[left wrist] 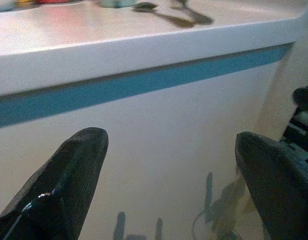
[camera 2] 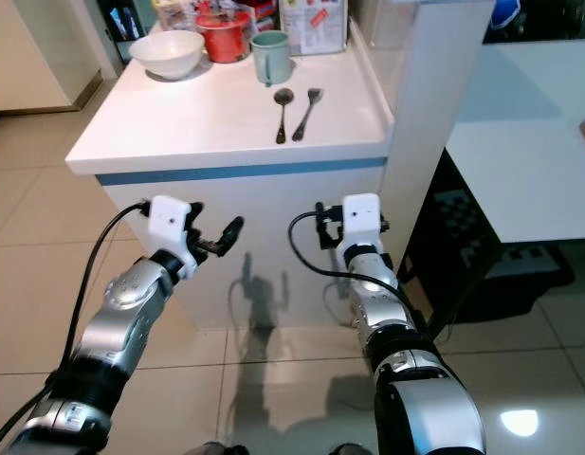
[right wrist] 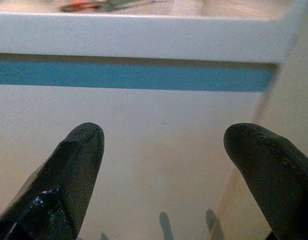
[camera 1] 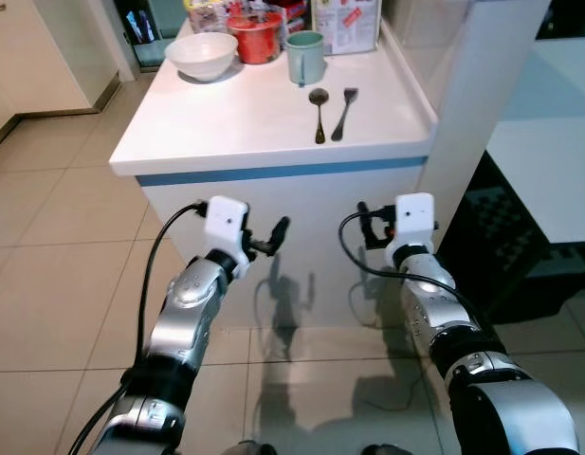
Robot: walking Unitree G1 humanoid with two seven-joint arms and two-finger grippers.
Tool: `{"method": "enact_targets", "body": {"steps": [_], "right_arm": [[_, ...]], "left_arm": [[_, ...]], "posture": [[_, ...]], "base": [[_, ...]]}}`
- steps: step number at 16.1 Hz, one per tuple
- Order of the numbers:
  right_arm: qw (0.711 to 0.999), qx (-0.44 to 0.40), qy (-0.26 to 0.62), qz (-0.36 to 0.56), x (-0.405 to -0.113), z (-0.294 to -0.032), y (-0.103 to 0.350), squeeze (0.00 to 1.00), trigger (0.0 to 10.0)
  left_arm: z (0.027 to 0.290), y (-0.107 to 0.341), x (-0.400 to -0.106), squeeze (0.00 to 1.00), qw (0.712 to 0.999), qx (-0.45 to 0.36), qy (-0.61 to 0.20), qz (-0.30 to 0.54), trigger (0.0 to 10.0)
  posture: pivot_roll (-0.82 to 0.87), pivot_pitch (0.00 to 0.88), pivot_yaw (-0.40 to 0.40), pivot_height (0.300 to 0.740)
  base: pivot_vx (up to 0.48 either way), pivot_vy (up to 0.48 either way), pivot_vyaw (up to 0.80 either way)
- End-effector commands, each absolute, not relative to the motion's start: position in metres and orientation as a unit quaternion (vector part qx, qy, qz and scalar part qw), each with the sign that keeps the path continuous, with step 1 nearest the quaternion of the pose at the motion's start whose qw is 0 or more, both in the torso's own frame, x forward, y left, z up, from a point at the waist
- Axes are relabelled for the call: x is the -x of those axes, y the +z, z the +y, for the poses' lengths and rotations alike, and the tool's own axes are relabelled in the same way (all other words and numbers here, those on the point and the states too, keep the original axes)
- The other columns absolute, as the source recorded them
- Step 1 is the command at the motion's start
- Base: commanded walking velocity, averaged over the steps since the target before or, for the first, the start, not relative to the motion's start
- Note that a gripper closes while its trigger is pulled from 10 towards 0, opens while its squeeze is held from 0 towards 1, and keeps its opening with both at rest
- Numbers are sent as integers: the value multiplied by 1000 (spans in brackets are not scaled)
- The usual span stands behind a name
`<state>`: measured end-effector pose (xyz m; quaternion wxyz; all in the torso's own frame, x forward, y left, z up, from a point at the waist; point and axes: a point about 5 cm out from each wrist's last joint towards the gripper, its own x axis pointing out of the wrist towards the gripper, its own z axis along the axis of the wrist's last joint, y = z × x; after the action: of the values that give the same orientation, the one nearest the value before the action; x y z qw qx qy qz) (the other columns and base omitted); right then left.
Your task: Setting the table
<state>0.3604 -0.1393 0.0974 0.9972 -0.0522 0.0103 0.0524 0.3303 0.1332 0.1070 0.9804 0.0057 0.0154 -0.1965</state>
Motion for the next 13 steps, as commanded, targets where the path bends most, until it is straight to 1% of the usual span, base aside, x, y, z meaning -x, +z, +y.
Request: {"method": "enact_targets", "body": {"steps": [1, 6, 10, 13], "right_arm": [[997, 49, 57, 19, -359, -138, 94, 0, 10000], [997, 49, 60, 29, -356, -138, 88, 0, 10000], [996, 48, 65, 33, -354, -136, 85, 0, 10000], [996, 49, 70, 34, -353, -135, 84, 0, 10000]], "left_arm": [[143, 107, -329, 0, 984, -4, -178, 10, 10000], [150, 108, -333, 0, 988, 4, -153, 14, 10000], [149, 110, -332, 0, 987, -13, -161, 7, 10000], [146, 112, -332, 0, 986, -6, -167, 5, 10000]], "posture": [[-35, 37, 71, 740], [-27, 23, 64, 740], [-14, 21, 57, 740], [-7, 22, 56, 740]], "base": [[0, 0, 0], [0, 0, 0], [0, 0, 0], [0, 480, 0]]}}
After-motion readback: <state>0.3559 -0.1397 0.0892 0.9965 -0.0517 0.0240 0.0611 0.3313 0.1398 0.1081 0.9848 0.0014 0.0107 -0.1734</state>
